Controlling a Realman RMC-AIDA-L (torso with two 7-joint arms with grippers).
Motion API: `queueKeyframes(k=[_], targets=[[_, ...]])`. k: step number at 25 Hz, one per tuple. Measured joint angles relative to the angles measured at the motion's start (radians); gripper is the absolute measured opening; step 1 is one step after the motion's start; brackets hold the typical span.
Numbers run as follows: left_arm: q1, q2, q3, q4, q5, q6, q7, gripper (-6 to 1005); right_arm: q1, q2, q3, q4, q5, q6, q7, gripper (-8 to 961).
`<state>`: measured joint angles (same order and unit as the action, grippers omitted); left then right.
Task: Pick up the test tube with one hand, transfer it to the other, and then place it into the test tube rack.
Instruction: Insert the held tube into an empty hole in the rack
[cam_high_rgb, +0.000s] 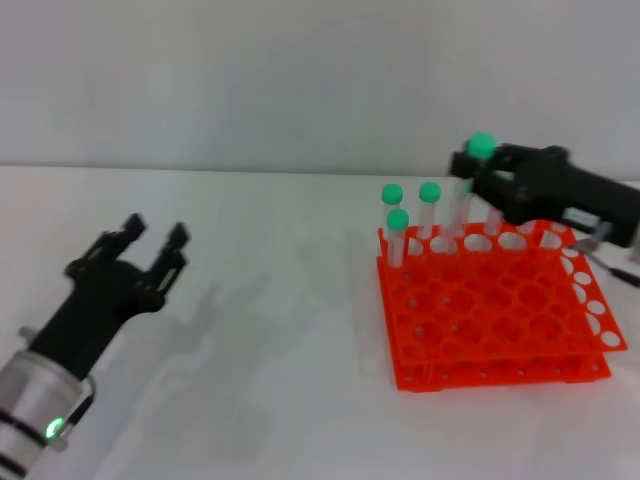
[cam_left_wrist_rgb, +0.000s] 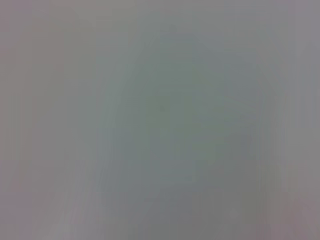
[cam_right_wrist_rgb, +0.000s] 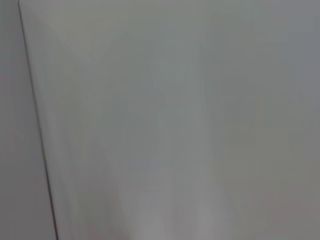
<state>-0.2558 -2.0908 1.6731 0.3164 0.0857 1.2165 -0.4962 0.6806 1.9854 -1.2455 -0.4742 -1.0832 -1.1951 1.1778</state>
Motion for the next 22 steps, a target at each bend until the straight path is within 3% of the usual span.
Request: queueKeyframes(k=[1, 4, 11, 22], targets=[[0.002, 0.0, 0.001, -0.04, -0.043, 0.04, 0.016, 575, 0.012, 0.023, -0.001, -0.003, -0.016, 0.034, -0.025, 238], [0.001, 0.0, 0.003, -0.067, -0.068, 0.057, 0.027, 575, 0.024, 0.031, -0.009, 0.002, -0.02, 0.052, -0.04, 240], [-0.005, 0.0, 0.001, -0.084, -0.077, 0.054, 0.029, 574, 0.056, 0.042, -0.077, 0.01, -0.01, 0.157, -0.055, 245], [-0.008, 0.0, 0.0, -0.087, -0.079, 0.05, 0.029, 573, 0.069, 0.042, -0.218, 0.019, 0.131, 0.288, -0.119, 253]])
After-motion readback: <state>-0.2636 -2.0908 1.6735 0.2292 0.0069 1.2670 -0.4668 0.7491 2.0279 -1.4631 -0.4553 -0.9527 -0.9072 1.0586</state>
